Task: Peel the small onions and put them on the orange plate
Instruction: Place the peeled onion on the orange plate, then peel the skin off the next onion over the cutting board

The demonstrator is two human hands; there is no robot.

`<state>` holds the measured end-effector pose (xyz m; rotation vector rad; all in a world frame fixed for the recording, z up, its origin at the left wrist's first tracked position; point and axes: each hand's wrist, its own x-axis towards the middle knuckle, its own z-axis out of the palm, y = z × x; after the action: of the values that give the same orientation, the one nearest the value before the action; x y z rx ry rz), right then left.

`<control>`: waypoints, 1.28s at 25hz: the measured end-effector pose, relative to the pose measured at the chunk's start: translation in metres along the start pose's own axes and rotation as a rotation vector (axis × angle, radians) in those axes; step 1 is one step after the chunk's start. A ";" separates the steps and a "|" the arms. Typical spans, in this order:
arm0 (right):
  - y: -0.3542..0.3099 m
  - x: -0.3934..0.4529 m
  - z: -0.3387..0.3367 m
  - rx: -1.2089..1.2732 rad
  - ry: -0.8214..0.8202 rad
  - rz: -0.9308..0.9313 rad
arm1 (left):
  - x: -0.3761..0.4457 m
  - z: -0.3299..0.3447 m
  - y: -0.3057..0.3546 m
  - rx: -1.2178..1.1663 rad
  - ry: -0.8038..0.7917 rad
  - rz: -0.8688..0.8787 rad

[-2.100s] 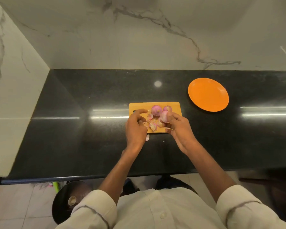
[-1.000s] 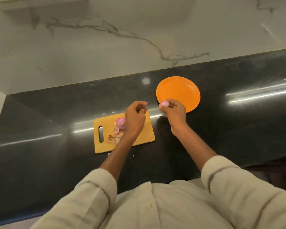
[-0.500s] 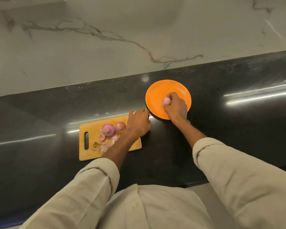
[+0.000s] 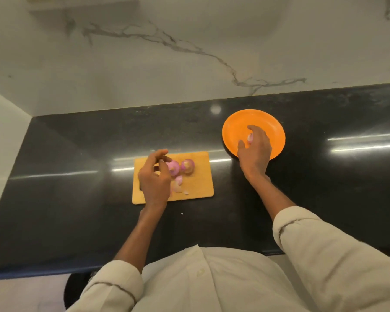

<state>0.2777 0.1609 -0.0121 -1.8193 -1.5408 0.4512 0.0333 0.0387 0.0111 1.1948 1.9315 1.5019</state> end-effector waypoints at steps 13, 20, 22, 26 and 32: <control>-0.099 -0.163 0.068 -0.020 -0.526 -0.164 | -0.018 -0.069 -0.059 0.418 -0.351 -0.103; -0.109 -0.169 0.070 -0.011 -0.368 -0.173 | -0.006 -0.076 -0.065 0.389 -0.285 -0.049; -0.107 -0.150 0.063 -0.033 -0.219 -0.134 | 0.004 -0.069 -0.060 0.339 -0.280 -0.053; -0.103 -0.116 0.065 -0.159 -0.430 -0.217 | 0.022 -0.040 -0.042 0.432 -0.447 0.063; -0.093 -0.101 0.070 -0.168 -0.494 -0.248 | 0.045 -0.012 -0.041 0.611 -0.603 0.111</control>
<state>0.1411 0.0882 -0.0133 -1.6833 -2.1661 0.7051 -0.0160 0.0669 -0.0147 1.7730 1.9361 0.4665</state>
